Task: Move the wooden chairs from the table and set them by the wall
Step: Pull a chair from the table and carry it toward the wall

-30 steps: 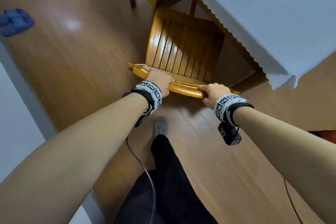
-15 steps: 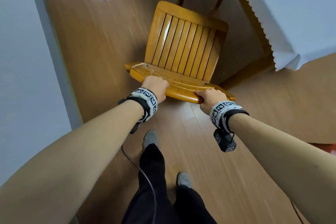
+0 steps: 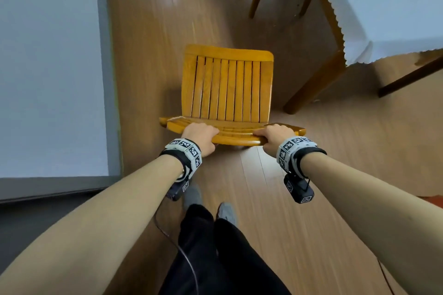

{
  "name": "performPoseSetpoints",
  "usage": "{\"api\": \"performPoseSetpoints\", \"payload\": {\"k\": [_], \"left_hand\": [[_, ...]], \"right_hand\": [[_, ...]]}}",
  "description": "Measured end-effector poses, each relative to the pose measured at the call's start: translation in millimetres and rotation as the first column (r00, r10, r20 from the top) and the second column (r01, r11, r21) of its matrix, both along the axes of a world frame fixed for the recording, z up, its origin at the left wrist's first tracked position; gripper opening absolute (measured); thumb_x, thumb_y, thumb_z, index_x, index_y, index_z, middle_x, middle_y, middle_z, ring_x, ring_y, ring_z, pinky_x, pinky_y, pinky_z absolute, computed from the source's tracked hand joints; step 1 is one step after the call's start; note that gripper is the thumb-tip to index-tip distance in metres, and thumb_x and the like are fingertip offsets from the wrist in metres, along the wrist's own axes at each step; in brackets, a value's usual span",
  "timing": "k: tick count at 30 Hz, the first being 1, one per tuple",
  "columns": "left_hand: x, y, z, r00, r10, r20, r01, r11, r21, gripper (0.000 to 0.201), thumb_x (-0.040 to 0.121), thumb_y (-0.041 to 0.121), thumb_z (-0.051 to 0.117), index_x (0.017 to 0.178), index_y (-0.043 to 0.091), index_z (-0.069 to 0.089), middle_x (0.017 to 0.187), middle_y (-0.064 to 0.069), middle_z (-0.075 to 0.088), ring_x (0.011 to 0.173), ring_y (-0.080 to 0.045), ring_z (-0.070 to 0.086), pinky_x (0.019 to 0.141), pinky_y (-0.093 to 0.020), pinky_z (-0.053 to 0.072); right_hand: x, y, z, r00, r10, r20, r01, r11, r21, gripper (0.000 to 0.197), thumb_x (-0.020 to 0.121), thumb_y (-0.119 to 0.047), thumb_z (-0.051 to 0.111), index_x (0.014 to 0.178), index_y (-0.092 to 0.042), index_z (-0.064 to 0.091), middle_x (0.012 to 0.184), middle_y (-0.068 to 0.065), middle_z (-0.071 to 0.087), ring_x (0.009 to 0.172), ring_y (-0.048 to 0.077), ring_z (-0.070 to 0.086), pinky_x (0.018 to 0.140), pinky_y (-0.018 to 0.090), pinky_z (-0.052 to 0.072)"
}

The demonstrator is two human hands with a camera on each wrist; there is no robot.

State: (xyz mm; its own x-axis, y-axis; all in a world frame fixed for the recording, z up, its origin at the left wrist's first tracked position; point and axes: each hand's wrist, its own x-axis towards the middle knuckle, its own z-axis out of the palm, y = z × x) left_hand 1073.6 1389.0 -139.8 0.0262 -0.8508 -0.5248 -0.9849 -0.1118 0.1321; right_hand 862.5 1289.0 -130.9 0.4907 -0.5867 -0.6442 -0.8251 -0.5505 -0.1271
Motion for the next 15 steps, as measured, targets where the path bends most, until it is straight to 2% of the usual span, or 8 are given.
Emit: {"api": "performPoseSetpoints", "payload": {"k": [3,7,11,15], "left_hand": [[-20,41,0,0.999,0.039,-0.036,-0.038,0.999,0.023,0.041,0.094,0.029,0.057,0.135,0.029,0.059,0.118,-0.002,0.068,0.106,-0.025,0.063,0.085,-0.036,0.055],[-41,79,1,0.997,0.059,-0.049,-0.057,0.997,0.05,0.051,0.094,0.032,0.058,0.144,0.03,0.051,0.133,-0.002,0.062,0.118,-0.025,0.058,0.093,-0.038,0.052],[-57,110,2,0.998,0.056,-0.034,-0.054,0.997,0.047,0.046,0.094,0.034,0.057,0.14,0.029,0.054,0.129,-0.003,0.063,0.116,-0.025,0.058,0.091,-0.037,0.052],[-72,141,-2,0.998,0.066,-0.022,-0.066,0.998,0.02,0.043,0.094,0.035,0.058,0.136,0.029,0.058,0.124,-0.002,0.065,0.112,-0.024,0.06,0.089,-0.037,0.053]], "right_hand": [[-20,32,4,1.0,0.019,0.004,-0.019,1.0,0.016,0.04,0.092,-0.018,0.055,0.124,-0.041,0.061,0.102,-0.003,0.065,0.092,0.021,0.062,0.075,0.037,0.057],[-40,69,6,1.0,0.03,-0.007,-0.03,0.999,0.011,0.046,0.092,-0.016,0.055,0.129,-0.042,0.059,0.116,0.002,0.064,0.103,0.026,0.062,0.081,0.04,0.057],[-56,100,3,0.999,0.032,-0.015,-0.032,0.999,0.007,0.05,0.093,-0.013,0.055,0.135,-0.041,0.057,0.123,0.004,0.063,0.111,0.027,0.06,0.087,0.04,0.056],[-71,133,-2,1.0,0.016,-0.003,-0.016,1.0,0.002,0.053,0.094,-0.014,0.056,0.139,-0.042,0.053,0.124,0.001,0.064,0.107,0.024,0.062,0.085,0.039,0.057]]}}
